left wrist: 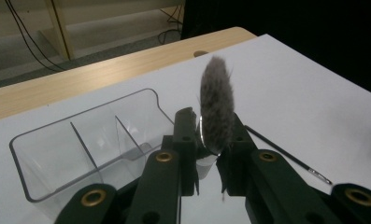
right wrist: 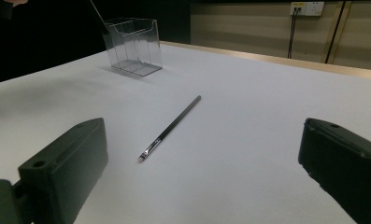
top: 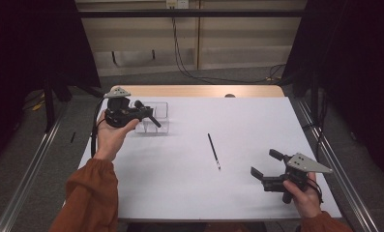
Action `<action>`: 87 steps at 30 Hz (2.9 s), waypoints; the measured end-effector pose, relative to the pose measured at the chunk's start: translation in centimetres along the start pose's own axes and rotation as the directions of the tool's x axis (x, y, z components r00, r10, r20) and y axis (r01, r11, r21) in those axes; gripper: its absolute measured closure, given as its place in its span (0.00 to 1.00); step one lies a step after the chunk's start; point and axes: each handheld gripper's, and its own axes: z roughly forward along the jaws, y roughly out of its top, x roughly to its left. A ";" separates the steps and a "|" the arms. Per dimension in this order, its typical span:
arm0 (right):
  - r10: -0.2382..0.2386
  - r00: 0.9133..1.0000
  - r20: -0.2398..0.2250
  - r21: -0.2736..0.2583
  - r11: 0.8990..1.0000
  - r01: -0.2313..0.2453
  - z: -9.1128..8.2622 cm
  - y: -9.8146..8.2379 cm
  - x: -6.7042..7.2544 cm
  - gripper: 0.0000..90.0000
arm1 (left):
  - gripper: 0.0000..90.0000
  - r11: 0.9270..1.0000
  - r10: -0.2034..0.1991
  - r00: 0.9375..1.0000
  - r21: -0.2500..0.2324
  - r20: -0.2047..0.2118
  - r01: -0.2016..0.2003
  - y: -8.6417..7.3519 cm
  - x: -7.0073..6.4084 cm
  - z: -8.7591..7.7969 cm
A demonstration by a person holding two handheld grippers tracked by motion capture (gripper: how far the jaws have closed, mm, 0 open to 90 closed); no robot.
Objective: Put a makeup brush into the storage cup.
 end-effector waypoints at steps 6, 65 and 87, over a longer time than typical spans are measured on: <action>0.001 1.000 -0.001 0.002 1.000 -0.001 0.0 -0.1 0.0 0.01 | 0.88 1.000 -0.002 0.999 -0.013 -0.043 0.001 0.6 0.5 0.6; -0.017 0.999 -0.034 0.012 1.000 0.018 0.3 -0.3 0.3 0.00 | 0.88 0.996 0.014 0.991 0.090 -0.135 -0.002 0.7 2.3 5.8; -0.021 0.999 -0.041 0.019 1.000 0.022 0.4 -0.4 0.2 0.00 | 0.87 0.992 -0.008 0.992 0.122 -0.126 0.024 0.1 2.7 6.7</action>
